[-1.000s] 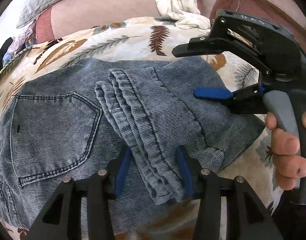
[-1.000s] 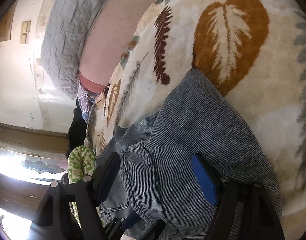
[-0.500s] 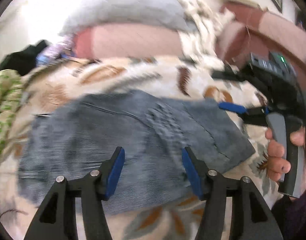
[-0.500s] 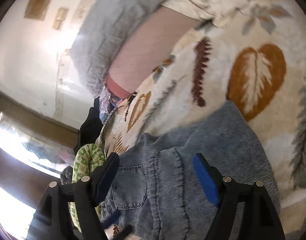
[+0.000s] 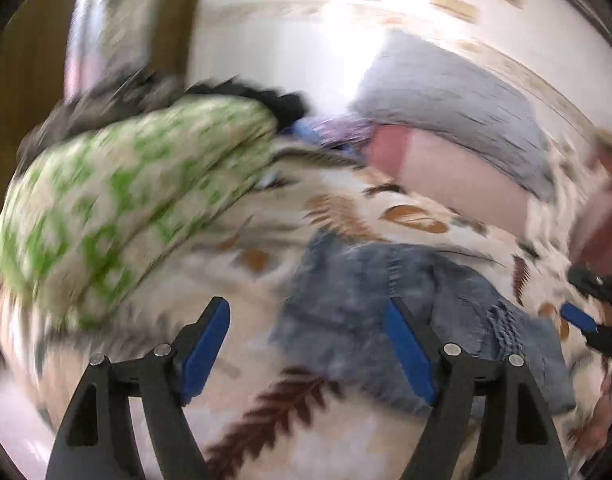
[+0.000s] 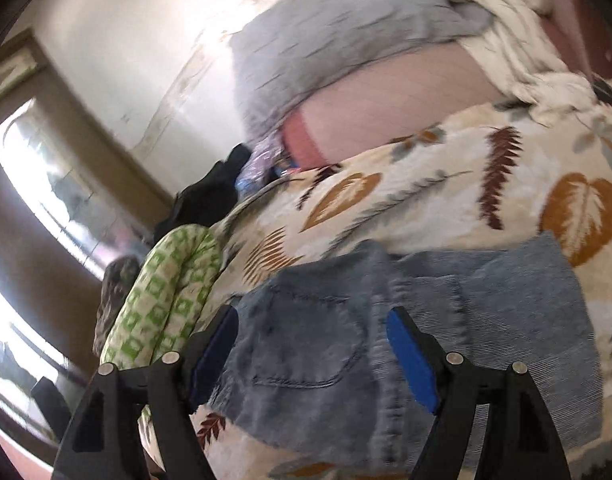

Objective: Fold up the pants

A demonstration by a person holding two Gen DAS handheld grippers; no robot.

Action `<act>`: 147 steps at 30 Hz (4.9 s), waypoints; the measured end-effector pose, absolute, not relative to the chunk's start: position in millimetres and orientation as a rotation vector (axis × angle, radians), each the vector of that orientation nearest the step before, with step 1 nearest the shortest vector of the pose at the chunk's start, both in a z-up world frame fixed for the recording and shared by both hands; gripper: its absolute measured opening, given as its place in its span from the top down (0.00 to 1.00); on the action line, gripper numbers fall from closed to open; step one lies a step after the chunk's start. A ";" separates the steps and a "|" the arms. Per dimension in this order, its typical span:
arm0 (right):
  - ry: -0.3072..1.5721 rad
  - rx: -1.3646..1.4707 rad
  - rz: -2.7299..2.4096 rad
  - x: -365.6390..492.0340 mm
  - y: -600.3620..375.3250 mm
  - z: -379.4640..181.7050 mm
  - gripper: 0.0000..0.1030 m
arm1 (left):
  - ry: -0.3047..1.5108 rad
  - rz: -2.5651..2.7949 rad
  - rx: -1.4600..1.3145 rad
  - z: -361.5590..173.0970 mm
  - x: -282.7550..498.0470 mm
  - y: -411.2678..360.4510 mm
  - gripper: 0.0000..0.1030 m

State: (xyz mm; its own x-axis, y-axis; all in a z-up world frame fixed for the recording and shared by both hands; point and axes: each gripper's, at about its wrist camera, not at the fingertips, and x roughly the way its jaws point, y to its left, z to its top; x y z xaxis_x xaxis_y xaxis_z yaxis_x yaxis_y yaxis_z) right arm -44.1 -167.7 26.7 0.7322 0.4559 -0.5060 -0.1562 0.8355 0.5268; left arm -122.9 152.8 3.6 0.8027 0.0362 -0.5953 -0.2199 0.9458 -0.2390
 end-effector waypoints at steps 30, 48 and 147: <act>1.127 -0.031 0.587 100.8 94.1 4.1 0.22 | 0.905 0.115 -0.470 -55.6 -80.5 177.0 0.22; 1.341 -0.290 0.420 159.1 163.7 -65.4 0.22 | 0.934 0.058 -0.473 -66.9 -61.3 178.1 0.23; 0.818 -0.070 0.176 15.8 -138.1 80.0 0.88 | 0.510 -0.499 0.166 8.8 -117.3 -53.1 0.87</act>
